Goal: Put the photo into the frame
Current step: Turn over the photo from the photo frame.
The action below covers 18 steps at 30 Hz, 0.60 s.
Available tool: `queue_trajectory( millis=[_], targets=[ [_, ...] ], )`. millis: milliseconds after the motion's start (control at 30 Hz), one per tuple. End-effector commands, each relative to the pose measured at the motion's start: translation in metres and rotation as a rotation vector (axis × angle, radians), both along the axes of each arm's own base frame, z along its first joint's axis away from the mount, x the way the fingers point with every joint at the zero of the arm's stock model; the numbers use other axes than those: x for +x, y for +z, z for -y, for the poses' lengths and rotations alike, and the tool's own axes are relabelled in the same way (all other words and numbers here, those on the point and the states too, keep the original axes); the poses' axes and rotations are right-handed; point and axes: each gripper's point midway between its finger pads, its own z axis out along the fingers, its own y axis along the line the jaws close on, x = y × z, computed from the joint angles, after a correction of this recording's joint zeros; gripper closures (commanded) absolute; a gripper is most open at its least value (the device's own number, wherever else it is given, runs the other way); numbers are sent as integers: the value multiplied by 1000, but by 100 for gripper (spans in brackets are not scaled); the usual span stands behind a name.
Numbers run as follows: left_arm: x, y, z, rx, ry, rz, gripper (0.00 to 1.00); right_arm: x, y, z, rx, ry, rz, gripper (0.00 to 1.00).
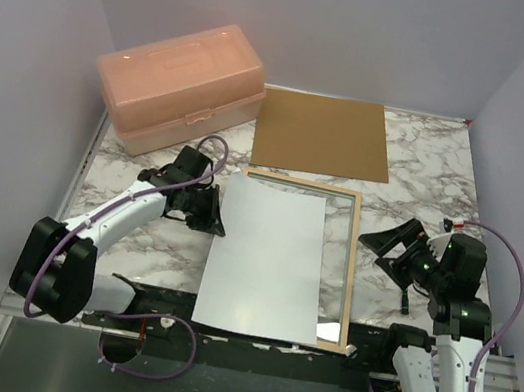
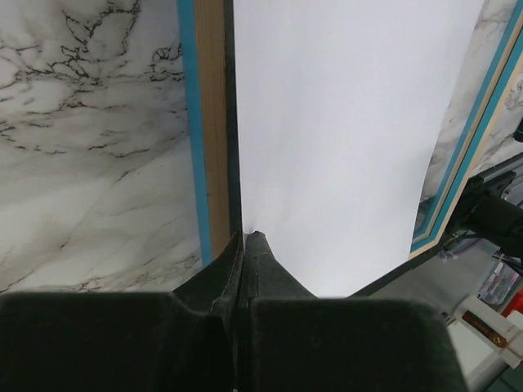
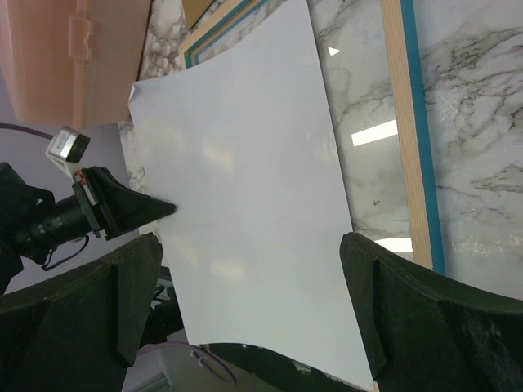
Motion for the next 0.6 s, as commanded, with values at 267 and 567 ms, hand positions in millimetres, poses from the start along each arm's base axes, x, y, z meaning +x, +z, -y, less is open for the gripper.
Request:
queue_trajectory(
  millis=[267, 567],
  targets=[
    [25, 6, 18, -73, -3, 27, 100, -15, -28, -3, -7, 34, -73, 0],
    [36, 12, 26, -86, 3, 29, 100, -13, -39, -6, 9, 49, -85, 0]
  ],
)
